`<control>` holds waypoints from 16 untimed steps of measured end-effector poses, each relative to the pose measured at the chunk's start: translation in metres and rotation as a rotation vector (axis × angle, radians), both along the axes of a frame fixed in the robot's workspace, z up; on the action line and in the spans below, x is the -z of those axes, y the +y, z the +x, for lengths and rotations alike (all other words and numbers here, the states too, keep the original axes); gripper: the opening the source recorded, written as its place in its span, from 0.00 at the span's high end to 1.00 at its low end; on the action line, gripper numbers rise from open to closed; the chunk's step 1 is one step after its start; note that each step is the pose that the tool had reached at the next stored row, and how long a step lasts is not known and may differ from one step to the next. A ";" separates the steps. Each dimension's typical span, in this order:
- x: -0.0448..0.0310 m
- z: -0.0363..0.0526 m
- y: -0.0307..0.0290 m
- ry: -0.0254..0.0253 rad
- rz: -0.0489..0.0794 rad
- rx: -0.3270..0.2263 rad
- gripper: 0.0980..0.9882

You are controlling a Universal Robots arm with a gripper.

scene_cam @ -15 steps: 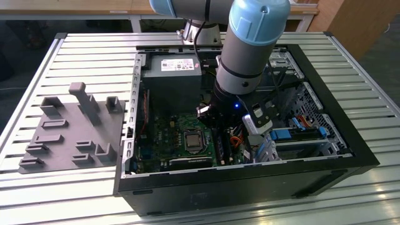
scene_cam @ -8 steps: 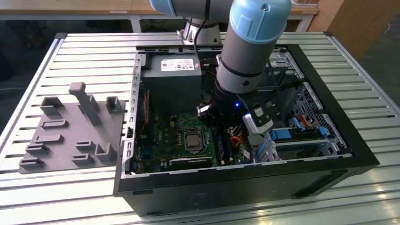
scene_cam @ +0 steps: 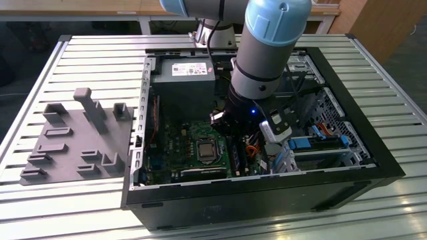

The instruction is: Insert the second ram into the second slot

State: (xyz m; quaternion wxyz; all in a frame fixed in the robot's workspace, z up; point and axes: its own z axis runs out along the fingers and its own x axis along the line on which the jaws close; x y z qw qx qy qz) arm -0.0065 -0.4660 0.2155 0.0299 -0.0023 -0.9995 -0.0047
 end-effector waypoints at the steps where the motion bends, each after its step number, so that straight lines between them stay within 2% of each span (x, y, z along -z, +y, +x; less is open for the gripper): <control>1: 0.0004 0.0000 0.0000 0.0002 0.000 0.000 0.96; 6: 0.0020 -0.0001 -0.0001 0.0027 -0.001 0.000 0.96; 16: 0.0023 -0.0001 -0.0001 0.0027 0.000 0.005 0.96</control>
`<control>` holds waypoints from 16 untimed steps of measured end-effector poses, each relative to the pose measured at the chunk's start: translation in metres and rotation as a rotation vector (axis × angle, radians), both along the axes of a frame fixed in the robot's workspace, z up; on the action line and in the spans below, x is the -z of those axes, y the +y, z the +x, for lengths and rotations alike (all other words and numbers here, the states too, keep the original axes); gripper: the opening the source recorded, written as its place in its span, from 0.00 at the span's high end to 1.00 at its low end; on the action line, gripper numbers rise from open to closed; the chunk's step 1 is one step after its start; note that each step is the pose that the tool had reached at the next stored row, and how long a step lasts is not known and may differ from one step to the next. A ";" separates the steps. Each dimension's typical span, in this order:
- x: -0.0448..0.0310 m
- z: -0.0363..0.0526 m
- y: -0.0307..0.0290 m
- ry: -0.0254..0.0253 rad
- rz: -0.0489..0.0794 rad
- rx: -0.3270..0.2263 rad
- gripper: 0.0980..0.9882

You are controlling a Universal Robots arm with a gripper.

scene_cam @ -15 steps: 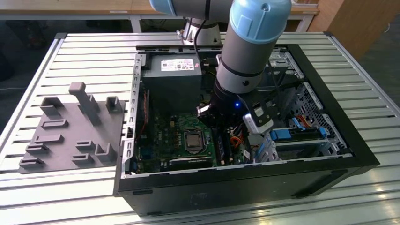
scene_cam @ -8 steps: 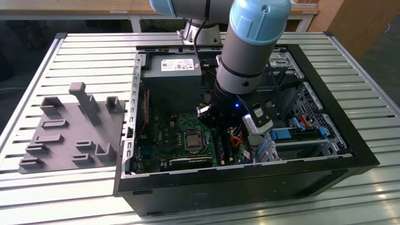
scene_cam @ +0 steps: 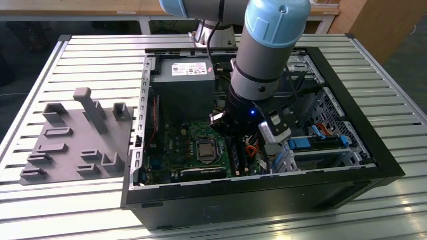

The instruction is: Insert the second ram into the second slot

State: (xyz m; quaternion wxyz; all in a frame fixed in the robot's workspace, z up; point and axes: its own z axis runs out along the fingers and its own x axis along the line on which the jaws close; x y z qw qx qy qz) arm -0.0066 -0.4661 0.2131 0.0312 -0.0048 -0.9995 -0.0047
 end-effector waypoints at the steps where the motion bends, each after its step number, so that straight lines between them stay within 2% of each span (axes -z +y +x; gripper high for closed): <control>1: 0.0000 0.0000 0.0000 0.0000 0.000 0.001 0.96; 16: 0.0003 0.0012 -0.0001 0.0005 0.000 0.005 0.96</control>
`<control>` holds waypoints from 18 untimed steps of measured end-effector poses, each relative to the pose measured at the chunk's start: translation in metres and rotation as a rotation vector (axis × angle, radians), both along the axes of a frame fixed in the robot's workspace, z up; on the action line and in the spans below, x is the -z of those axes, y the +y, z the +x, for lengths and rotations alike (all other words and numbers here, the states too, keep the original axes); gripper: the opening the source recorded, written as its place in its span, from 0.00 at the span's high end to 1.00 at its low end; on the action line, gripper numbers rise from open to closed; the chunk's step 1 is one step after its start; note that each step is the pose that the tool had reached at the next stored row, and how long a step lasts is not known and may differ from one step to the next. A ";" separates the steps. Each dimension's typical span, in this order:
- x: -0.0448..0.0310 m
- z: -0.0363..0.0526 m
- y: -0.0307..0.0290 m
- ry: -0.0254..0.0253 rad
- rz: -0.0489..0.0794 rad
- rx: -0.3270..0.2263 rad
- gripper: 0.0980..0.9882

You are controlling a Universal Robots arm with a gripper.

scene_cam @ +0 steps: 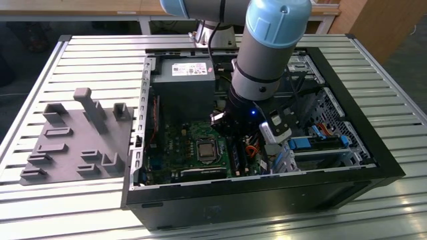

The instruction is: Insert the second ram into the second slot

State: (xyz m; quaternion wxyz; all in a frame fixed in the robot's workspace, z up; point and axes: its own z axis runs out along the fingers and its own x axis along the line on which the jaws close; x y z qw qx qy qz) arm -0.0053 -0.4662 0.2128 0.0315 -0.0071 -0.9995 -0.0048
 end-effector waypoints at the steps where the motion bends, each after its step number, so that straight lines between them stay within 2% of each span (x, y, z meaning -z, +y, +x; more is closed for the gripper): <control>1: 0.0004 0.0000 0.0000 -0.0001 0.000 0.000 0.96; 18: 0.0040 0.0000 -0.0003 0.0000 0.000 0.000 0.94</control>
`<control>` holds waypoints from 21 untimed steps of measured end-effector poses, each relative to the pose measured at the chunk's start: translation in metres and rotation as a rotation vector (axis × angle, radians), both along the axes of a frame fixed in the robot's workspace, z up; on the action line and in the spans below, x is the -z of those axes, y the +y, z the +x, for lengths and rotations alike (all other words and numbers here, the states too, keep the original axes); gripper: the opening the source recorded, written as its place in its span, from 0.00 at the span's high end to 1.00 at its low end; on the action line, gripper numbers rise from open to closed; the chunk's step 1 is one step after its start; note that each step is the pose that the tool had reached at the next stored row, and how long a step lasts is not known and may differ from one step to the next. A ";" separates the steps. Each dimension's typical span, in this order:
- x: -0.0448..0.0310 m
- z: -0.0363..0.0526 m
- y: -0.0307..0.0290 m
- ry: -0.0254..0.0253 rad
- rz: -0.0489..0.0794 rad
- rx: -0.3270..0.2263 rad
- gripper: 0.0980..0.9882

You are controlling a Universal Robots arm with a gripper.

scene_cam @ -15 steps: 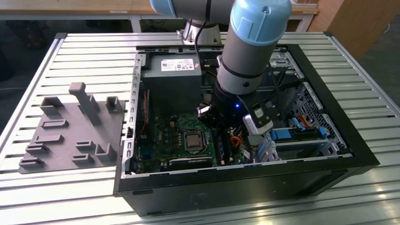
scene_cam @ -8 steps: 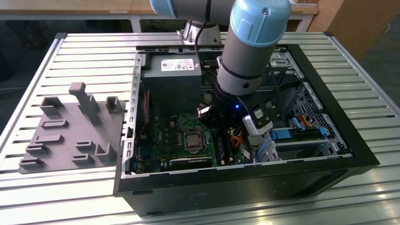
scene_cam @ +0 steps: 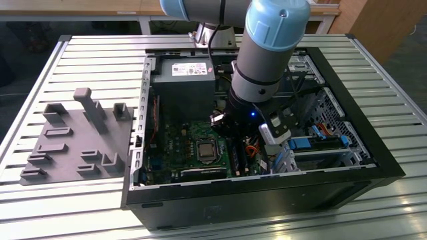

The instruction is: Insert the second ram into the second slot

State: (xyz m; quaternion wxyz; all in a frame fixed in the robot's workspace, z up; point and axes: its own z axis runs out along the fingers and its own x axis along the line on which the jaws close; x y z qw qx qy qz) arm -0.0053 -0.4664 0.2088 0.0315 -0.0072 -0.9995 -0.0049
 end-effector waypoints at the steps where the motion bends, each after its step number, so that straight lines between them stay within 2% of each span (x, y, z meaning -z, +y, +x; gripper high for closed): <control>1: 0.0001 0.0000 0.0000 0.0000 0.000 0.000 0.87; 4: -0.0019 0.0000 0.0000 -0.0001 0.000 0.000 0.87; 12: -0.0182 0.0000 0.0000 0.0000 0.000 0.000 0.89; 13: -0.0184 0.0000 0.0000 -0.0001 0.000 0.000 0.89; 14: -0.0183 0.0000 0.0000 -0.0001 0.000 0.000 0.96; 15: -0.0183 0.0000 0.0000 -0.0001 0.000 0.000 0.99; 21: -0.0170 0.0001 0.0002 -0.0001 0.000 0.000 0.99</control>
